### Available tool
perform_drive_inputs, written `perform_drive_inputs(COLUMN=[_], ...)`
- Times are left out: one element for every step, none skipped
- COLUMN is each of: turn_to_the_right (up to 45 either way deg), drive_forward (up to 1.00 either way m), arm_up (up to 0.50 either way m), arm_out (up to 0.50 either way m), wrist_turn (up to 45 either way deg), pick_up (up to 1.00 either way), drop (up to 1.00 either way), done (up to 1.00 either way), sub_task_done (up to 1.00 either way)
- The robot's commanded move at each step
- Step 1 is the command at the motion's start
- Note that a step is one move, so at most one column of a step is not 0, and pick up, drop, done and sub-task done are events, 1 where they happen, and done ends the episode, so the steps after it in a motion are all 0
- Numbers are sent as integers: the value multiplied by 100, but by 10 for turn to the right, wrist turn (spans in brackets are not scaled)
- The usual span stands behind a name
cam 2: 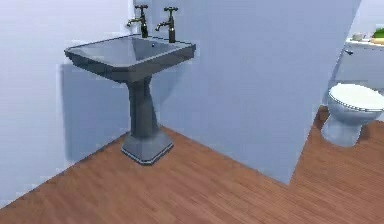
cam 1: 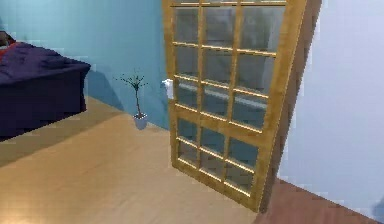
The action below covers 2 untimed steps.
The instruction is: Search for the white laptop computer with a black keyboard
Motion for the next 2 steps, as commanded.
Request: perform_drive_inputs(turn_to_the_right=[-450, -60], drive_forward=[0, 0], arm_up=[0, 0], arm_out=[0, 0], wrist_turn=[0, 0], pick_up=[0, 0], drop=[0, 0], done=[0, 0], sub_task_done=[0, 0])
